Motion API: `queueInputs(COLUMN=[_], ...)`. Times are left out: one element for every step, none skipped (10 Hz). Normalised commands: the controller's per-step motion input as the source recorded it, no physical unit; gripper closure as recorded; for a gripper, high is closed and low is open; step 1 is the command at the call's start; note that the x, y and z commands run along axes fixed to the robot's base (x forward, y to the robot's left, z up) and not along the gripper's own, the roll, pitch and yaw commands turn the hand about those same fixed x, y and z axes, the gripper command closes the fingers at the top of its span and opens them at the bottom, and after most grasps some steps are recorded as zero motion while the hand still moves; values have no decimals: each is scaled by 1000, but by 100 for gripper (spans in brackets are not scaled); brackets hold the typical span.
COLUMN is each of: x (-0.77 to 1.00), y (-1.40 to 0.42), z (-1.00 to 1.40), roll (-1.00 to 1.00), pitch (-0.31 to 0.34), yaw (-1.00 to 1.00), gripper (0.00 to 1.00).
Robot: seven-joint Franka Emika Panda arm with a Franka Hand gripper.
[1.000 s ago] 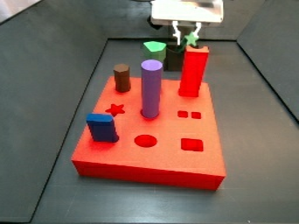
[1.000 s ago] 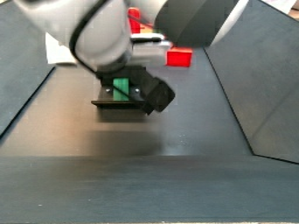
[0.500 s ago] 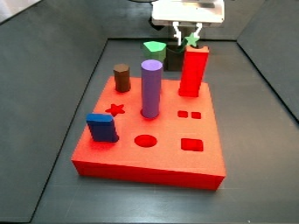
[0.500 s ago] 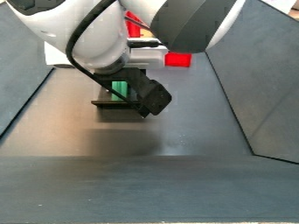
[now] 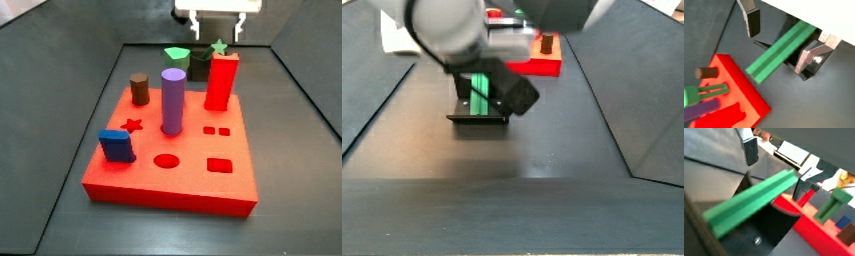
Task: Pick up the star object. Move up. Place the star object on the fixture. Regrasp the star object. Move to above the board. Insert the star object.
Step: Regrasp the star object.
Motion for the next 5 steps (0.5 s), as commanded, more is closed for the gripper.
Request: queueInputs(x=[-36, -32, -31, -27, -25], y=[3, 7, 9, 7, 6], z=[1000, 817, 692, 443, 253], roll=[39, 43, 44, 43, 46], pitch=[48, 67, 76, 82, 81], yaw=[22, 5, -1, -13, -24], gripper=[0, 0, 0, 0, 0])
